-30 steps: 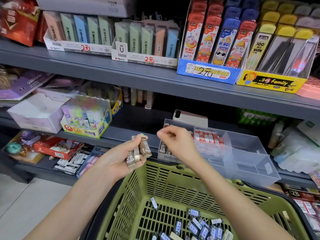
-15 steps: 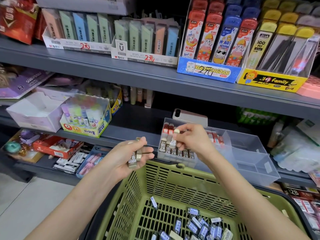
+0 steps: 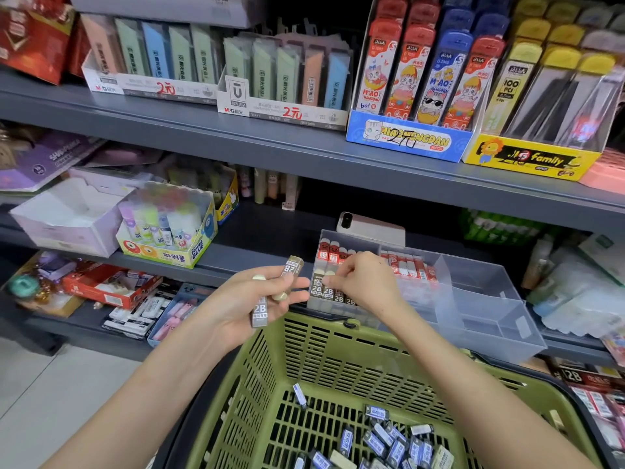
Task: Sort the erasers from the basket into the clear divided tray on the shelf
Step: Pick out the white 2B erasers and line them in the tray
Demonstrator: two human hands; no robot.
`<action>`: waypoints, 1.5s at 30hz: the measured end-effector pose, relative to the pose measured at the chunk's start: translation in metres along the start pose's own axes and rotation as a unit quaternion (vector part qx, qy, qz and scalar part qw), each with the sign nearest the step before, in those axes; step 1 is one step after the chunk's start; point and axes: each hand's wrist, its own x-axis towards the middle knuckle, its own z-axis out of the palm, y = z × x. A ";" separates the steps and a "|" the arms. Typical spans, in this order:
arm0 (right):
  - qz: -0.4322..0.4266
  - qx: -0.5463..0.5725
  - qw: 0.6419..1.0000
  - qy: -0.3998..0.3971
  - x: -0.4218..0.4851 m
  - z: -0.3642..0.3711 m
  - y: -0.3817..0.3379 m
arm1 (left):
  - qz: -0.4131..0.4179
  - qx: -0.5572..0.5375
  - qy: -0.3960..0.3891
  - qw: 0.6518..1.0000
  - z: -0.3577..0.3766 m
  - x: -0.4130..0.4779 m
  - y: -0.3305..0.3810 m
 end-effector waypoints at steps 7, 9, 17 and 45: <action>-0.060 0.365 0.915 -0.163 -0.032 -0.022 -0.022 | 0.041 0.143 -0.042 0.988 0.005 -0.005 -0.004; -0.062 0.376 0.900 -0.212 -0.035 -0.031 -0.021 | 0.047 0.156 -0.040 0.986 0.006 -0.007 -0.005; -0.147 0.308 0.901 -0.266 -0.046 -0.031 -0.010 | 0.029 0.031 -0.052 0.998 0.005 -0.003 -0.005; 0.091 0.271 0.953 -0.100 -0.003 -0.009 0.014 | -0.009 -0.059 0.031 0.998 -0.009 0.009 -0.002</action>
